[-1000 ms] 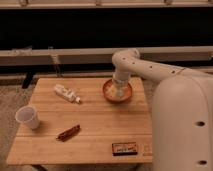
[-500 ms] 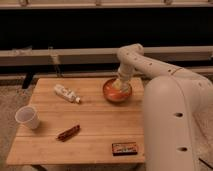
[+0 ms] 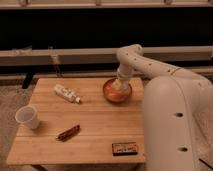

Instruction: Place the white sponge in the ceramic bowl

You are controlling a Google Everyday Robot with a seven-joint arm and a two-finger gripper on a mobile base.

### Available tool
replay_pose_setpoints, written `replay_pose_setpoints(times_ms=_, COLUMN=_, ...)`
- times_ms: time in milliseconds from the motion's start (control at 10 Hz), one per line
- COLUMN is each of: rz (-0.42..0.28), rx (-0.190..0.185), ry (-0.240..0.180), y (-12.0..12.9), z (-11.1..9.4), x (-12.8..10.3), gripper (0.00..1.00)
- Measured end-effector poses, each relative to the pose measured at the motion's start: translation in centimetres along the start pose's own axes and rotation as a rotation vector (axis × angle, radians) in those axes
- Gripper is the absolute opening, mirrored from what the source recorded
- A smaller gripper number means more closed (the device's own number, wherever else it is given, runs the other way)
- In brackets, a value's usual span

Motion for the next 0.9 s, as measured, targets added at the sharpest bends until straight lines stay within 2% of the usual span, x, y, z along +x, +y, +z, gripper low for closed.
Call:
replay_pose_setpoints(times_ms=200, rz=-0.005, rx=-0.004, ry=0.002, y=0.27, z=0.06, x=-0.36, gripper=0.96)
replay_pose_setpoints(times_ms=300, rz=-0.001, rx=-0.003, ry=0.004, y=0.30, z=-0.26, x=0.10, gripper=1.00)
replay_pose_setpoints(times_ms=900, rz=-0.008, rx=-0.002, ry=-0.002, y=0.70, z=-0.46, x=-0.19, gripper=1.00)
